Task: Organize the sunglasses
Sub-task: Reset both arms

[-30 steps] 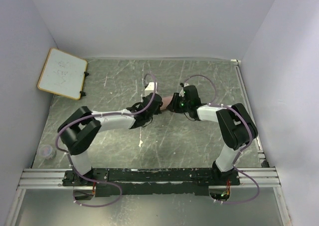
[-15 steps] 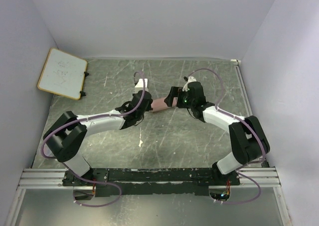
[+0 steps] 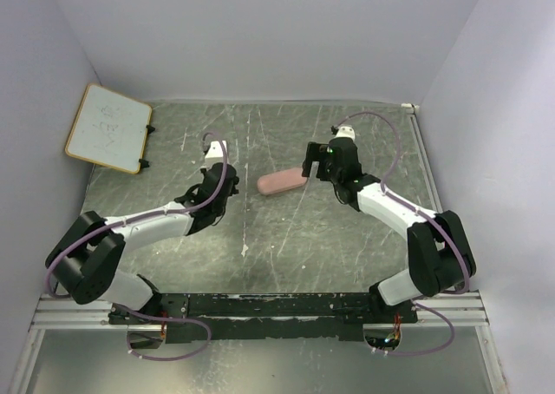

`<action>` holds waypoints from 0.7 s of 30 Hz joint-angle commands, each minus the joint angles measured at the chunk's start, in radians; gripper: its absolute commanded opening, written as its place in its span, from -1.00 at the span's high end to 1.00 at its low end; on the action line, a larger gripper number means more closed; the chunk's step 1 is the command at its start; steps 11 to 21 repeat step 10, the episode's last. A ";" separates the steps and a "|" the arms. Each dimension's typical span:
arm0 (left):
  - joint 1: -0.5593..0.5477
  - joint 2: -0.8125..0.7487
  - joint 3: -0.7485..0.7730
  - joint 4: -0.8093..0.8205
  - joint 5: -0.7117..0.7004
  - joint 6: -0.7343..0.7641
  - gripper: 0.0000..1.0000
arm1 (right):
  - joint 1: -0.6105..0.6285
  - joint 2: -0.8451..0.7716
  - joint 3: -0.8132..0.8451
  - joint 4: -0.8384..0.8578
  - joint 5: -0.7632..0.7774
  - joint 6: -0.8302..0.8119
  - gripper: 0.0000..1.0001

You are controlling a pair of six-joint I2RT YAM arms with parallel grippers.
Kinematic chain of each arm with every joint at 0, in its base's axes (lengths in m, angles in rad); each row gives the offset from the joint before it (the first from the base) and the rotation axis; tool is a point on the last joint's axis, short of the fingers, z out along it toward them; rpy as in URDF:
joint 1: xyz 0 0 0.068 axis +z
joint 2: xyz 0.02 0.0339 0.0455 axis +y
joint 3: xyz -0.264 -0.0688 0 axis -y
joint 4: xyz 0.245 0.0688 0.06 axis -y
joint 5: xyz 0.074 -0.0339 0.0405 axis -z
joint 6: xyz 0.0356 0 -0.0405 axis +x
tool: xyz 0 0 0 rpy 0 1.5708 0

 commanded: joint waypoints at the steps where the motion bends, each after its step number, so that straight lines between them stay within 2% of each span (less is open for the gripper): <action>1: 0.040 -0.025 -0.062 0.039 -0.081 0.060 0.60 | 0.005 -0.005 0.035 -0.018 0.137 -0.044 -1.00; 10: 0.111 -0.055 -0.127 0.025 -0.054 0.018 0.60 | 0.005 -0.004 0.003 0.039 0.144 -0.057 -1.00; 21: 0.111 -0.055 -0.127 0.025 -0.054 0.018 0.60 | 0.005 -0.004 0.003 0.039 0.144 -0.057 -1.00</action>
